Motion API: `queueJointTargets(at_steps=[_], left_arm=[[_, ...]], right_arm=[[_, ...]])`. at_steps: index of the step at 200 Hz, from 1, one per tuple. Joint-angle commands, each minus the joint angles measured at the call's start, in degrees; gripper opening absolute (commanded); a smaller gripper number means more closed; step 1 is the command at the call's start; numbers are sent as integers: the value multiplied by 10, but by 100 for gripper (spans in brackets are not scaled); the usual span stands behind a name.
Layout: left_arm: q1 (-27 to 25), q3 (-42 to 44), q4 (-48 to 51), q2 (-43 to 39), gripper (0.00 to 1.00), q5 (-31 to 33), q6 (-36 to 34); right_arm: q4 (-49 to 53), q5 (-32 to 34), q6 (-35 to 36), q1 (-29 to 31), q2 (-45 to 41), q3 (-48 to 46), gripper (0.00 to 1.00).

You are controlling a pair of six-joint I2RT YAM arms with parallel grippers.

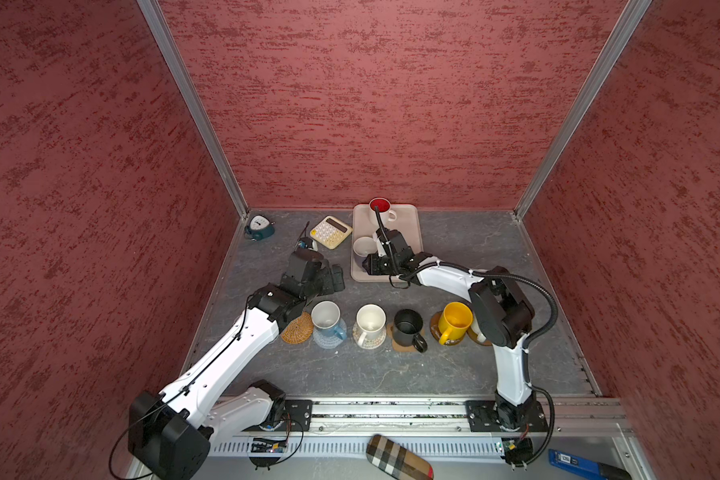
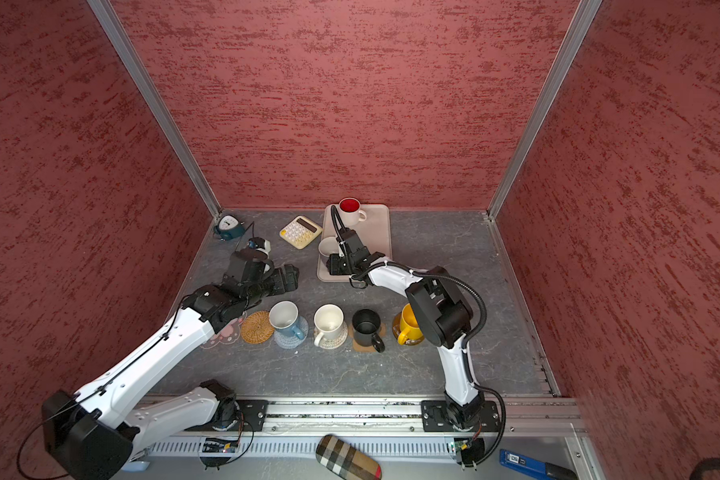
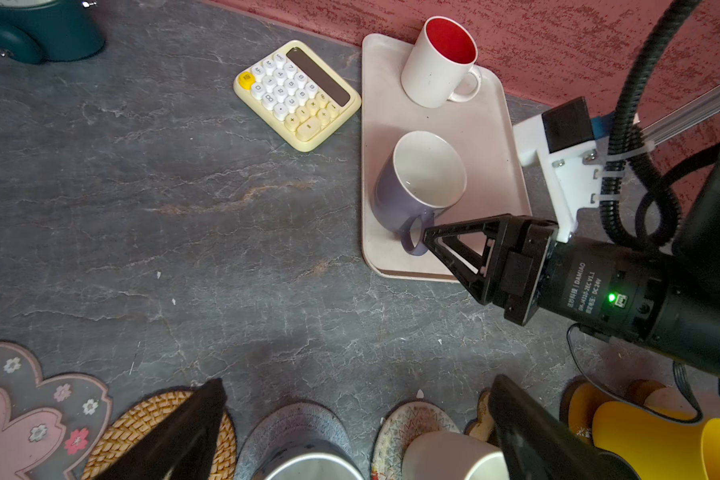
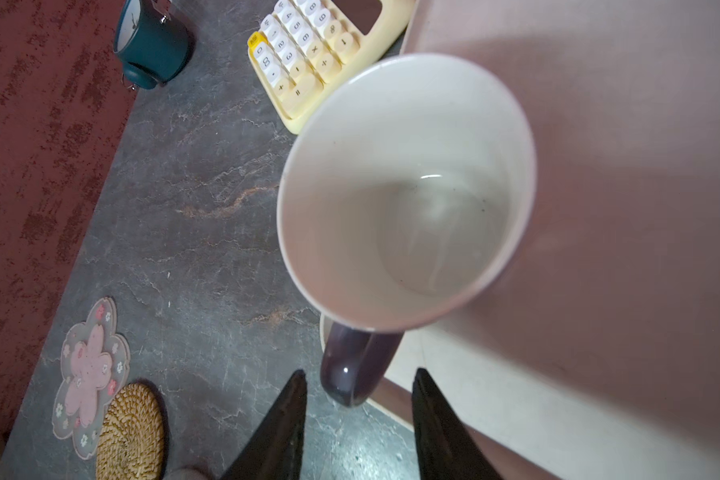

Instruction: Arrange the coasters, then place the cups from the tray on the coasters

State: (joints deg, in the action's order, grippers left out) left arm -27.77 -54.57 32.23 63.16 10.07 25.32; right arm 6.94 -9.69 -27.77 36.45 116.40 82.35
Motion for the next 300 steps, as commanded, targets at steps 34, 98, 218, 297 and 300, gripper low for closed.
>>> queueJointTargets(at_steps=[34,98,218,297,300], left_arm=[[-13,-70,25,59,93,-24,-50],[-41,-169,43,208,79,-46,-60],[-54,-314,49,440,68,-39,-41],[-39,-395,55,539,62,-41,-48],[-38,-398,56,543,62,-41,-49]], right_arm=[[-89,-59,-4,-34,-107,-59,48],[-138,-56,-24,-124,-205,-160,49],[-216,-27,-60,-179,-258,-244,51],[-220,-30,-62,-181,-238,-242,50],[-221,-29,-62,-181,-238,-242,50]])
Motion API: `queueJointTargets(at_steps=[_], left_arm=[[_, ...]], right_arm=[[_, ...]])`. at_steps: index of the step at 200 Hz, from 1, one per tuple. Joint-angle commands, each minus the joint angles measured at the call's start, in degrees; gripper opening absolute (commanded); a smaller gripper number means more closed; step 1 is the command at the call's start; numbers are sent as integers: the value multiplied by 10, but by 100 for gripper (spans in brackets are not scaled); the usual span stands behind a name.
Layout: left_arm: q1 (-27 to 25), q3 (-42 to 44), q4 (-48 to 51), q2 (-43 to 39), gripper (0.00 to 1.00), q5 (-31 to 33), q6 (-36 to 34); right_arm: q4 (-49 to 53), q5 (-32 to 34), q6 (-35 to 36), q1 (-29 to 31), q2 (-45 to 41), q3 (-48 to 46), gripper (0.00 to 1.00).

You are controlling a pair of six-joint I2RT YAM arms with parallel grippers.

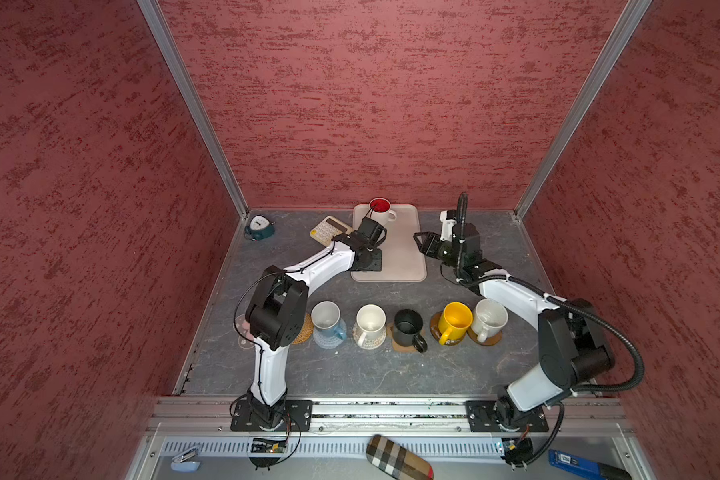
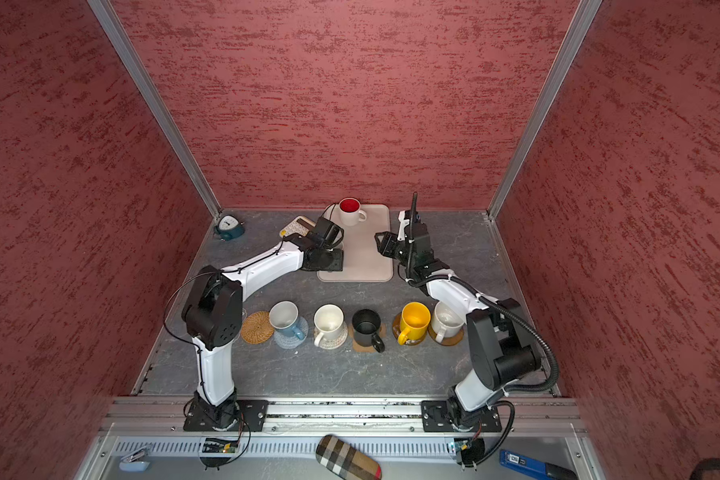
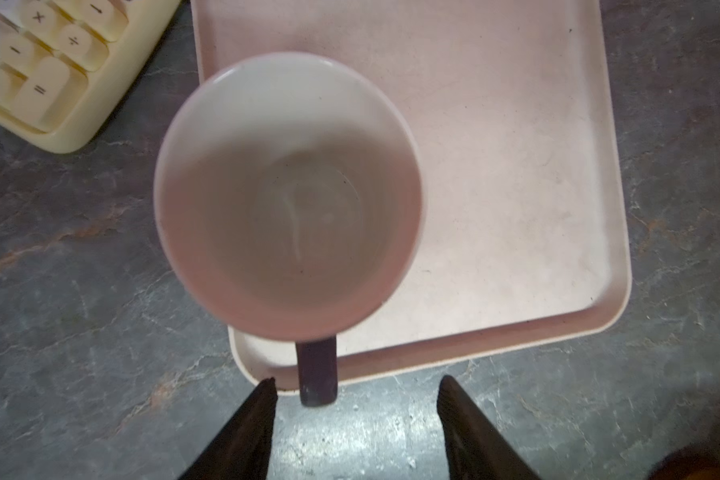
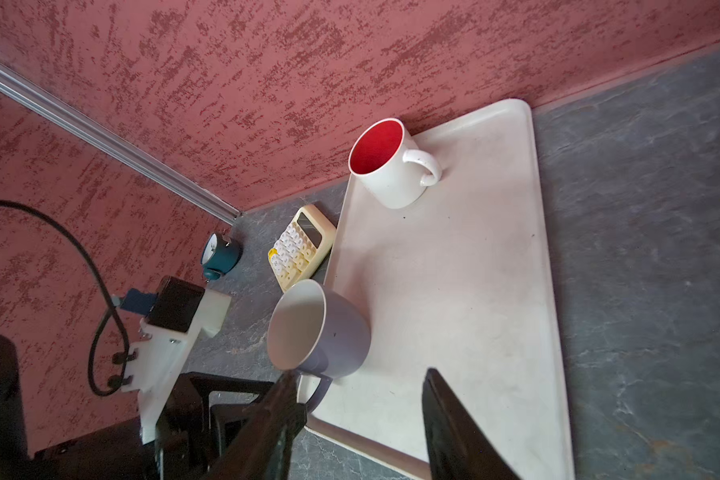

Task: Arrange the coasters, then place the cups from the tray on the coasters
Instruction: 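Lift the lilac mug with left gripper and carry it toward the coasters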

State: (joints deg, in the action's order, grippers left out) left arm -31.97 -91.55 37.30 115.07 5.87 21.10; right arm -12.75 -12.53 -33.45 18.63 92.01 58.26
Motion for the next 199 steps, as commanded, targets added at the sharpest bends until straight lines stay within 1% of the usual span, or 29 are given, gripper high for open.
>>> queueJointTargets(at_steps=[1,45,80,144,174,199], left_arm=[[4,-30,6,24,62,1,-7],[16,-53,2,50,57,-5,-11],[16,-66,4,68,52,-5,-15],[11,-67,8,75,35,19,-24],[8,-68,7,74,28,22,-32],[5,-69,6,71,18,24,-36]], right_arm=[[-24,-1,-5,-3,6,-1,50],[-32,-6,-9,-4,18,0,49],[-33,-8,-10,-5,25,2,49],[-37,-14,-13,-6,29,1,49],[-37,-18,-14,-6,29,1,48],[-36,-19,-13,-6,27,1,48]])
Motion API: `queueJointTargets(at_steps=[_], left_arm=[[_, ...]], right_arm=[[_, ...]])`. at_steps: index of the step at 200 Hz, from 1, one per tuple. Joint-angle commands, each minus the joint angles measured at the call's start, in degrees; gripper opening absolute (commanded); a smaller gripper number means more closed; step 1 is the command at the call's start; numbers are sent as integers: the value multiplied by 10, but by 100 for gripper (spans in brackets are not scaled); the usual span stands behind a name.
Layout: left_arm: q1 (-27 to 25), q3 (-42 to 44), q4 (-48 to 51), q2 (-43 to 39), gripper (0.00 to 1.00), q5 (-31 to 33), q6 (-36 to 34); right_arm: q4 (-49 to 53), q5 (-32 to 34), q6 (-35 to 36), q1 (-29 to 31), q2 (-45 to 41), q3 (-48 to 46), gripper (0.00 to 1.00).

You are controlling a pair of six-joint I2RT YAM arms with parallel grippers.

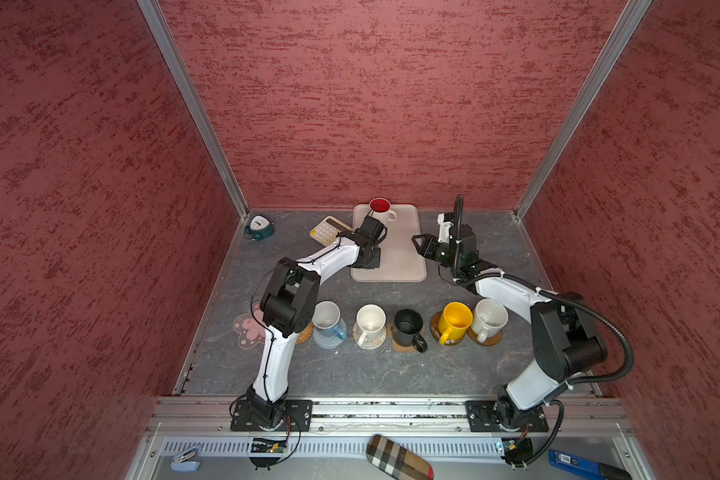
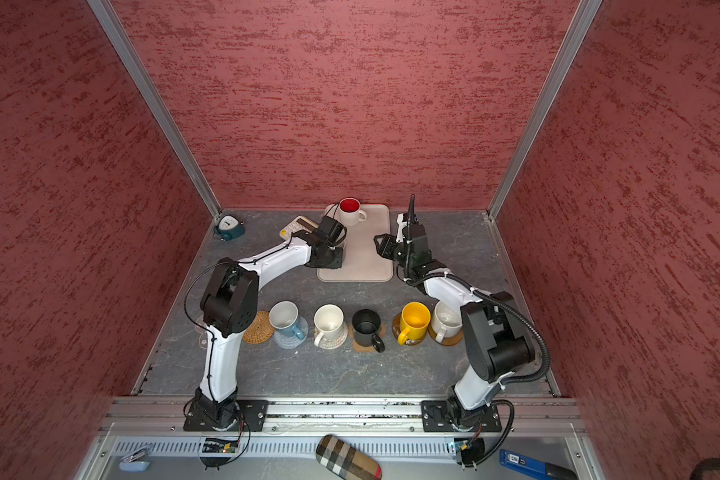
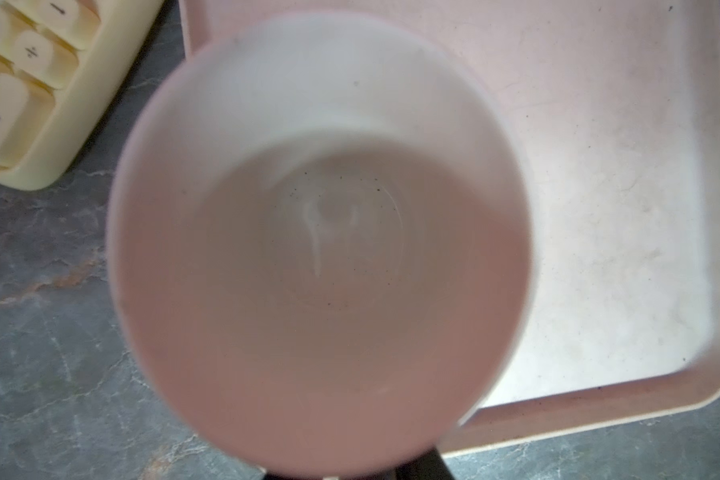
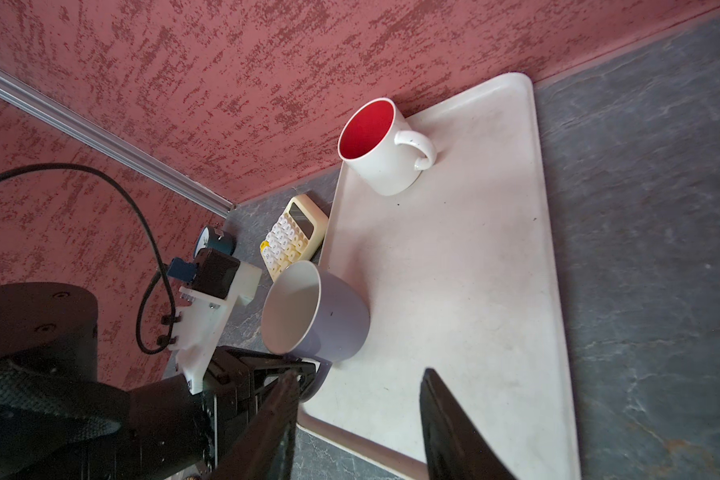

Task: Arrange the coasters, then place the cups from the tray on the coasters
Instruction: 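Lift the lilac mug with left gripper and carry it toward the coasters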

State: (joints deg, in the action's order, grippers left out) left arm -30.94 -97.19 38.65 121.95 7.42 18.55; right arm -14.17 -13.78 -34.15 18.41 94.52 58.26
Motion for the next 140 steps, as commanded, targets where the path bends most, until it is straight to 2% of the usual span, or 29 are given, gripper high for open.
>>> queueJointTargets(at_steps=[1,33,83,122,140], left_arm=[[-5,-13,-7,2,17,8,-11],[-7,-13,-5,-8,0,18,-18],[-6,-6,2,-56,0,38,-21],[-3,12,13,-119,0,46,-26],[0,24,21,-155,0,47,-27]], right_arm=[[-22,-6,-7,-4,2,1,48],[-21,-8,-7,-4,-2,-1,48],[-21,-12,1,-4,-7,-1,49],[-34,-52,23,-5,4,0,57],[-58,-66,31,-5,-1,-12,66]])
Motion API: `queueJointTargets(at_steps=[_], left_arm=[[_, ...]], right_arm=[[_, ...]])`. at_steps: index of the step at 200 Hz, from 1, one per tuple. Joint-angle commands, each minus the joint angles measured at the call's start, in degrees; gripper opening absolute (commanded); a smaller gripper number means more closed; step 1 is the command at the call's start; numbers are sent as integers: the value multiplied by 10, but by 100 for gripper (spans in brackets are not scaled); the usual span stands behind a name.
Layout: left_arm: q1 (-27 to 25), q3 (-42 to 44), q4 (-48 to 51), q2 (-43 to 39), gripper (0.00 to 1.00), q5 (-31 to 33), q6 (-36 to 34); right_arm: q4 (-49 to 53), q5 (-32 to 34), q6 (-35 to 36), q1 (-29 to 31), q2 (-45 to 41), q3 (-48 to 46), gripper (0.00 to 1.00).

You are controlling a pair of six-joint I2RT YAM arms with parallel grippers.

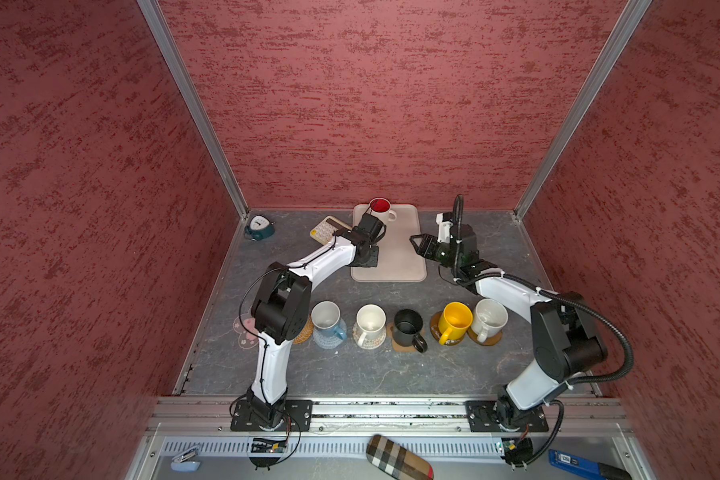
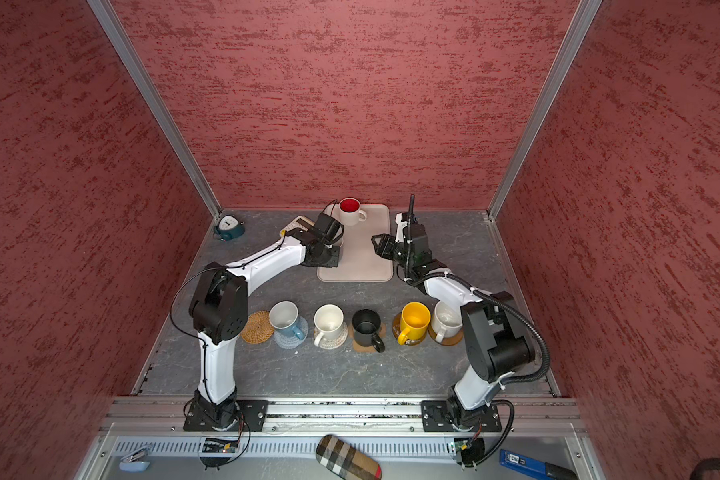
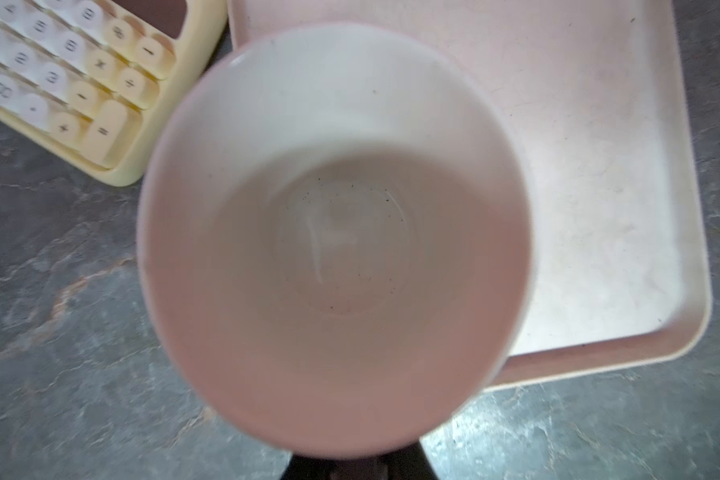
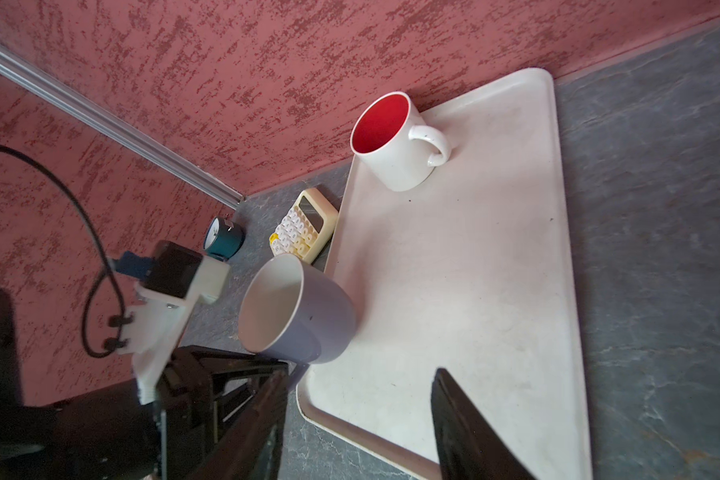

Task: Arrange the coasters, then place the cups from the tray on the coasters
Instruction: 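Lift the lilac mug with left gripper and carry it toward the coasters, then lower the lilac mug toward the pink flower coaster with left gripper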

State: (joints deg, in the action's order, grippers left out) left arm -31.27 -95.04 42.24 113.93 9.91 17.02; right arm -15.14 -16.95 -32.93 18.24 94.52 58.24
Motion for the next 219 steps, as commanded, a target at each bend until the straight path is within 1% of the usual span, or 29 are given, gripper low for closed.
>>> queueJointTargets(at_steps=[1,11,37,40,42,45,78,110,160,188,219], left_arm=[[3,3,-14,-76,0,22,-12],[4,11,-8,-98,0,23,-11],[7,42,8,-158,0,32,-8],[7,46,10,-167,0,34,-6],[6,49,11,-172,0,35,-6],[7,53,13,-180,0,35,-5],[14,96,52,-260,0,57,27],[24,149,82,-338,0,90,53],[51,216,129,-430,0,115,82],[67,257,143,-473,0,117,100],[80,303,151,-515,0,105,112]], right_arm=[[-50,-35,20,-3,-1,-13,67],[-61,-36,24,-3,-7,-20,72],[-69,-39,33,-4,-13,-26,81],[-69,-40,33,-4,-13,-26,87],[-69,-40,32,-3,-14,-26,95],[-69,-41,32,-3,-14,-25,98],[-71,-46,21,-4,-16,-26,99],[-72,-44,13,-4,-18,-26,99],[-76,-48,8,-3,-17,-25,99],[-78,-49,4,-4,-12,-25,99],[-78,-52,1,-4,-8,-24,99]])
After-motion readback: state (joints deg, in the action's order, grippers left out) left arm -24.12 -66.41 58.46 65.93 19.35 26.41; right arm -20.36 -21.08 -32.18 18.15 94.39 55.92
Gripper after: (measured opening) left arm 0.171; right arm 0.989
